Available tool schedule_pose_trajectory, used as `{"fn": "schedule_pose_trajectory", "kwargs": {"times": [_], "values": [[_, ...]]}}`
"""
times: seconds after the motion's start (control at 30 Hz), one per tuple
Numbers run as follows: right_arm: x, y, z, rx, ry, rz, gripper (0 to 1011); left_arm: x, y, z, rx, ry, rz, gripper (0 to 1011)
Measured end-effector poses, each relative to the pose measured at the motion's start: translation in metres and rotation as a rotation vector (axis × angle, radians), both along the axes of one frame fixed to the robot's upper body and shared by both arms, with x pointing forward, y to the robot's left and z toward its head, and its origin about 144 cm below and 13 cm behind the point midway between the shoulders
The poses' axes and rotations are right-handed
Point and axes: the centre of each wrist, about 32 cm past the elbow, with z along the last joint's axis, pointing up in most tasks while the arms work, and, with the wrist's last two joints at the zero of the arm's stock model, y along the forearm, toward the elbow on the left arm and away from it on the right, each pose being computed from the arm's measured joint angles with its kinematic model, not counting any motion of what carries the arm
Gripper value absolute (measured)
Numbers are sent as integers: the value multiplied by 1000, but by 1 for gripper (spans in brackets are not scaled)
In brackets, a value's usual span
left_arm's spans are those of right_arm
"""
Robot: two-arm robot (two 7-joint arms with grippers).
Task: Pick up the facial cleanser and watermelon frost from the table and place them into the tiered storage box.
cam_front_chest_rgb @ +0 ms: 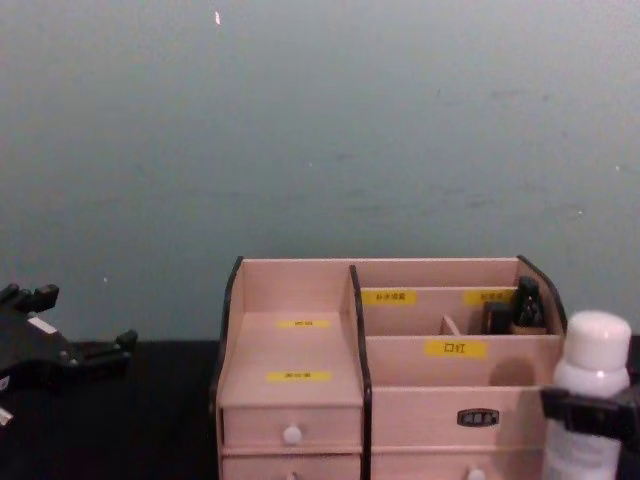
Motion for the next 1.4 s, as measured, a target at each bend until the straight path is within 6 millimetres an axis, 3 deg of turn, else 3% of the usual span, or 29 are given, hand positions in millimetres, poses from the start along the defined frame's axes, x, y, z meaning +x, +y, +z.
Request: {"fn": "schedule_pose_trajectory", "kwargs": {"times": [0.37,0.63,1.4], "values": [[-3,0,45,22,-57,35,598,0,0,0,0,0,0,1001],[10,2,78,53,-115,54,598,0,0,0,0,0,0,1001],[83,29,81,51,-96,68,598,0,0,0,0,0,0,1001]]}}
